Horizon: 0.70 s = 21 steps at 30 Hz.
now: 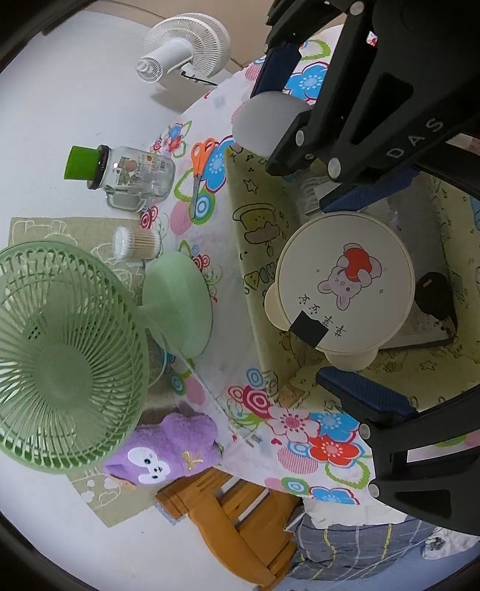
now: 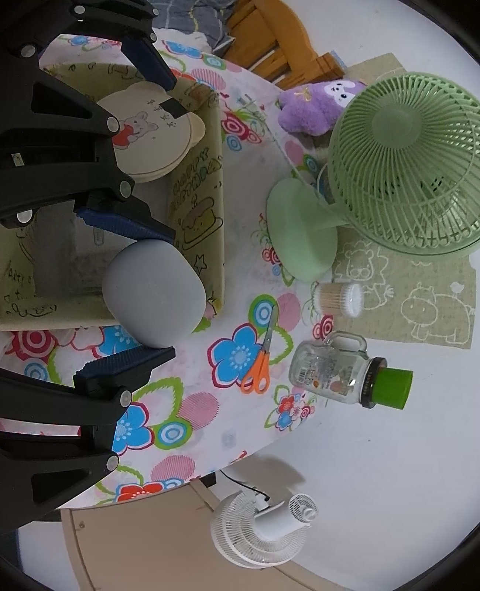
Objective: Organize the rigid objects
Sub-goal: 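Carry bear-print container with left tool while right tool carries puck to basket, then open both tools over the basket and lift them out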
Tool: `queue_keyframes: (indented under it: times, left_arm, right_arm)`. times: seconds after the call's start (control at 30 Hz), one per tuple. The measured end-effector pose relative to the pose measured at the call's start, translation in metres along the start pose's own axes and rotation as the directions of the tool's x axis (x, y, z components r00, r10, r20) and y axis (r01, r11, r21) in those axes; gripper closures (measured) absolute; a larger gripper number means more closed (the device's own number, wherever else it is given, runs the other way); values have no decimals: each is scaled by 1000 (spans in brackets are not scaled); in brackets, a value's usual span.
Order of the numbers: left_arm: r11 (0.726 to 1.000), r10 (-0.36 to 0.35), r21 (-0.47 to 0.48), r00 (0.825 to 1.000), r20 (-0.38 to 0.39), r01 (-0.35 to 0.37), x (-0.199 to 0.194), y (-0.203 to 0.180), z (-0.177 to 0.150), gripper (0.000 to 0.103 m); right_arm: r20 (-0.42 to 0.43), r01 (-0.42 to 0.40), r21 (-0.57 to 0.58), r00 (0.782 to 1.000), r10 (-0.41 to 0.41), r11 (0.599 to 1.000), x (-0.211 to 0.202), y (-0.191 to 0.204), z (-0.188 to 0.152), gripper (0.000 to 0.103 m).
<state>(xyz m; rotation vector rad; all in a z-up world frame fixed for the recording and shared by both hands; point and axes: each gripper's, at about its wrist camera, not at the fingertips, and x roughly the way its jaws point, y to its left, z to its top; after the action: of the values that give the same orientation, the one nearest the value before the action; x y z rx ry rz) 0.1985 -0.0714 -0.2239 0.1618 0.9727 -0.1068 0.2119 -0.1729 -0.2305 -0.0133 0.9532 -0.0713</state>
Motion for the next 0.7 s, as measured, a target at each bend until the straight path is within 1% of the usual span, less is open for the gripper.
queue_keyframes:
  times: [0.13,0.27,0.43,0.53,0.7]
  left_arm:
    - [1000,-4,-1,1000,4,4,6,0,1,18]
    - [1000,-11,-5,1000,-16,11,13,0,1,17]
    - [1000,-5,-15,1000,-16,5,13,-1,0,17]
    - [1000,11,-12,1000,1,-11,11,-2,0,9]
    - [1000,14,1,1000,2,-14,8,-3,-1,8]
  right_arm:
    - [14,17,-2,1000,-17,1000,1,-2,0,45]
    - [24,30,-6,999,-30,1000,0,-2,-2,45]
    - [27,33,0,999,-33,999,0,-4,-2,45]
    - [25,30,2,999,-30,1000,0,-4,-2,45]
    - [21,20,7,1000,-20,1000,-3,-3,-5,45]
